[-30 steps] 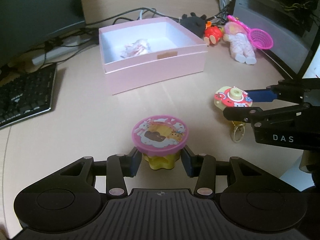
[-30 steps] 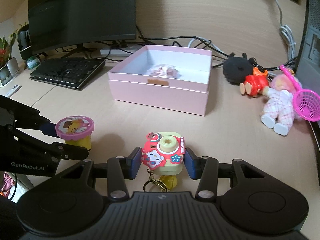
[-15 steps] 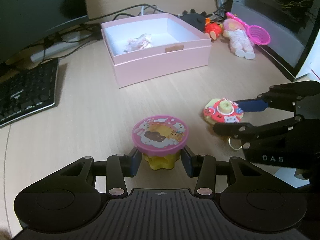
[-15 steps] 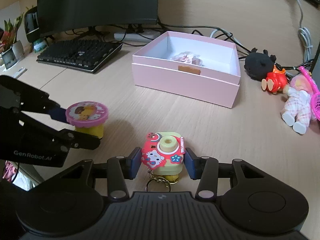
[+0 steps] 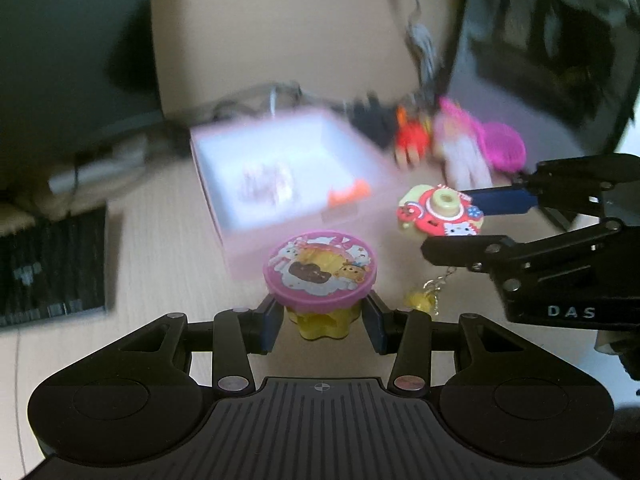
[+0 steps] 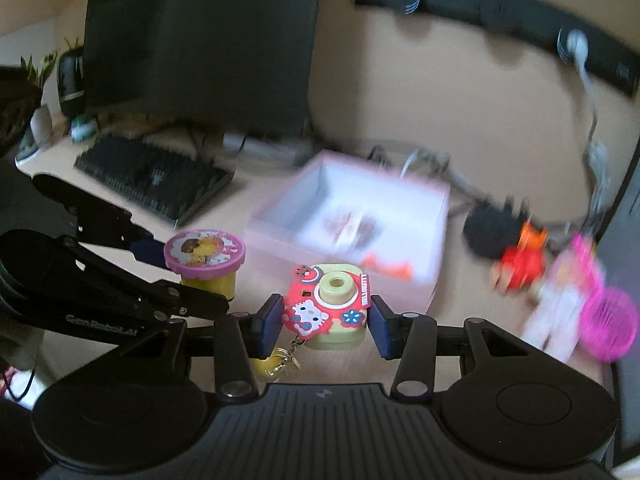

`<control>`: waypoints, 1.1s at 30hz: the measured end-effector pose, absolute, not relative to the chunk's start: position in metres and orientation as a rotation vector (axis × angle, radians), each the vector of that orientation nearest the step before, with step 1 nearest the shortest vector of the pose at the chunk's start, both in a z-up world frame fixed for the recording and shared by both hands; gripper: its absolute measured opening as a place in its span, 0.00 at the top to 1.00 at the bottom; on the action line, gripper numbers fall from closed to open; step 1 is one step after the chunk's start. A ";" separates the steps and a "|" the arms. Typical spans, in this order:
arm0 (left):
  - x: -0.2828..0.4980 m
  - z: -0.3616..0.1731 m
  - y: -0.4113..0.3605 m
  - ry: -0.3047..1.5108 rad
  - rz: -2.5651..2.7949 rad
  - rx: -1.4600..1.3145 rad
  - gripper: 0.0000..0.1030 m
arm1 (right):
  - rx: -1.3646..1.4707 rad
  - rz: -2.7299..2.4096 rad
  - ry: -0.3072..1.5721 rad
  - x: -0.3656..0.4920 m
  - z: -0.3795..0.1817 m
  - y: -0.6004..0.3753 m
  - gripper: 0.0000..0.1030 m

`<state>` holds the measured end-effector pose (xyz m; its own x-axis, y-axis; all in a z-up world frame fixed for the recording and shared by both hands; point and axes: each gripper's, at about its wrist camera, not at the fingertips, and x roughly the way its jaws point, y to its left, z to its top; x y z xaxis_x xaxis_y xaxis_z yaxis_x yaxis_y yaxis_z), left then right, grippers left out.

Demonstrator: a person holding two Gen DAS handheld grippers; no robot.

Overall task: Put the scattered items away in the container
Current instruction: 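Carry the yellow cup and red keychain toy over the pink box and open both grippers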

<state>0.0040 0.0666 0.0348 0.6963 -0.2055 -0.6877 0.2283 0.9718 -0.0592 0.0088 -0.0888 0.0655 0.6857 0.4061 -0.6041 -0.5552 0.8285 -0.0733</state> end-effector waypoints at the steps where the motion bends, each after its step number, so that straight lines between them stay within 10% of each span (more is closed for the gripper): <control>1: 0.010 0.040 0.066 0.742 -0.232 0.025 0.54 | -0.260 0.541 0.588 0.016 0.073 -0.090 0.56; 17: 0.130 0.038 0.054 0.661 -0.060 0.050 0.53 | -0.146 0.606 0.577 0.170 0.079 -0.082 0.56; 33: 0.110 0.018 0.023 0.757 -0.200 0.053 0.17 | -0.189 0.357 0.618 0.209 0.004 -0.146 0.44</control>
<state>0.1102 0.0232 0.0183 0.7085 -0.1616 -0.6870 0.1994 0.9796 -0.0247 0.2088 -0.1455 0.0041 0.7569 0.2698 -0.5953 -0.3813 0.9220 -0.0670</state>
